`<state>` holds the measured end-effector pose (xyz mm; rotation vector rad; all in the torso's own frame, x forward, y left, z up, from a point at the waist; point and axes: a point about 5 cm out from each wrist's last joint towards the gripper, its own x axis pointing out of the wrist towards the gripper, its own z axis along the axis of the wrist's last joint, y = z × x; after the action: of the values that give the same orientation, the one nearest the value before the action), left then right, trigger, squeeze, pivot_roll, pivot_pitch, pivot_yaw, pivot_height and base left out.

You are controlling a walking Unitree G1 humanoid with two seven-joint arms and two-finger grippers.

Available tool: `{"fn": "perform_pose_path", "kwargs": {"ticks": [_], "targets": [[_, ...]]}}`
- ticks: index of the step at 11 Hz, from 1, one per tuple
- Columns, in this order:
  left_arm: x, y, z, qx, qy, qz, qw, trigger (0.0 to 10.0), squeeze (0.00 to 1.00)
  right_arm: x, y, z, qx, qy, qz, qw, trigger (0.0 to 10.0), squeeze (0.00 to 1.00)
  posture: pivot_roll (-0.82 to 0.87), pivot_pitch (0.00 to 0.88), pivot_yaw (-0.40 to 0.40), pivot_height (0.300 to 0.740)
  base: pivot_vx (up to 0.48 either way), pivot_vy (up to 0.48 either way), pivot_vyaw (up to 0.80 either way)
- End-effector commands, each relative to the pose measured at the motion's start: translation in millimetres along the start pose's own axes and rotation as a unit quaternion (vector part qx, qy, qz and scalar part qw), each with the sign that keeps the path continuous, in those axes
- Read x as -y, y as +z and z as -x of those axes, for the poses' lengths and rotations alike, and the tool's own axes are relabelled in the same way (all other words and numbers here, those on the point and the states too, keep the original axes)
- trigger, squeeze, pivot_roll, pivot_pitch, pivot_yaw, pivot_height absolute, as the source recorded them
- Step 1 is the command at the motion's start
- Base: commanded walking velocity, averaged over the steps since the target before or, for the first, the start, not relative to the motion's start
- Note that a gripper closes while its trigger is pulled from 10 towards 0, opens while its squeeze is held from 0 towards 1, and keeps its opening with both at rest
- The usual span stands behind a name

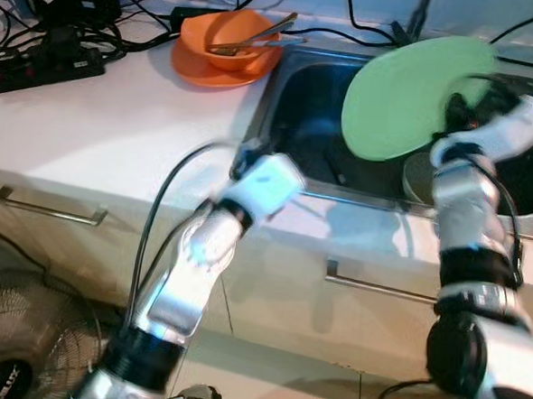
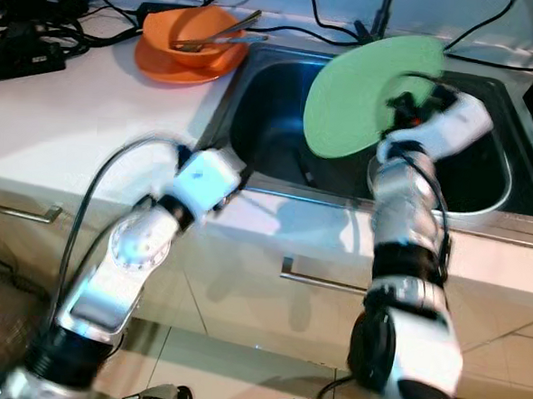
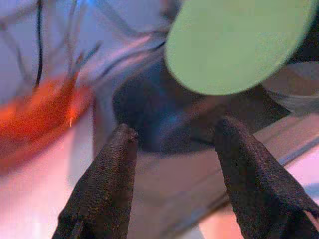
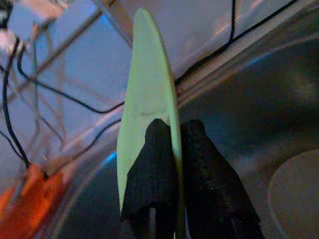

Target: Kitchen organization

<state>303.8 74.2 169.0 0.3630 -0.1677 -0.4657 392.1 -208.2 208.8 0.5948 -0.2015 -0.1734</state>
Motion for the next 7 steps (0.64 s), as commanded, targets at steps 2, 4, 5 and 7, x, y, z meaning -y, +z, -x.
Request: {"fn": "perform_pose_path", "kwargs": {"ticks": [2, 4, 5, 7], "targets": [[-2.8, -5.4, 5.2, -0.029, -0.004, 0.118, 0.993, 10.0, 0.0, -16.6, 8.0, -10.4, 0.018, 0.036, 0.058, 0.998, 10.0, 0.0, 0.09, 0.076, 0.019, 0.74, 0.0, 0.0, 0.0], [8.0, -0.7, 7.9, -0.035, -0.06, 0.188, 0.98, 10.0, 0.0, -23.2, -4.3, -13.3, -0.005, 0.05, 0.106, 0.993, 10.0, 0.0, 0.11, 0.074, 0.016, 0.74, 0.0, 0.0, 0.0], [10.7, -0.1, 7.3, -0.034, -0.077, 0.201, 0.976, 10.0, 0.0, -25.7, -10.0, -13.2, -0.017, 0.058, 0.131, 0.99, 10.0, 0.0, 0.11, 0.073, 0.016, 0.74, 0.0, 0.0, 0.0], [16.8, 6.2, 11.7, -0.059, -0.117, 0.18, 0.975, 10.0, 0.0, -32.8, -27.2, -11.3, -0.058, 0.086, 0.168, 0.98, 10.0, 0.0, 0.12, 0.072, 0.014, 0.74, 0.0, 0.0, 0.0]]}}
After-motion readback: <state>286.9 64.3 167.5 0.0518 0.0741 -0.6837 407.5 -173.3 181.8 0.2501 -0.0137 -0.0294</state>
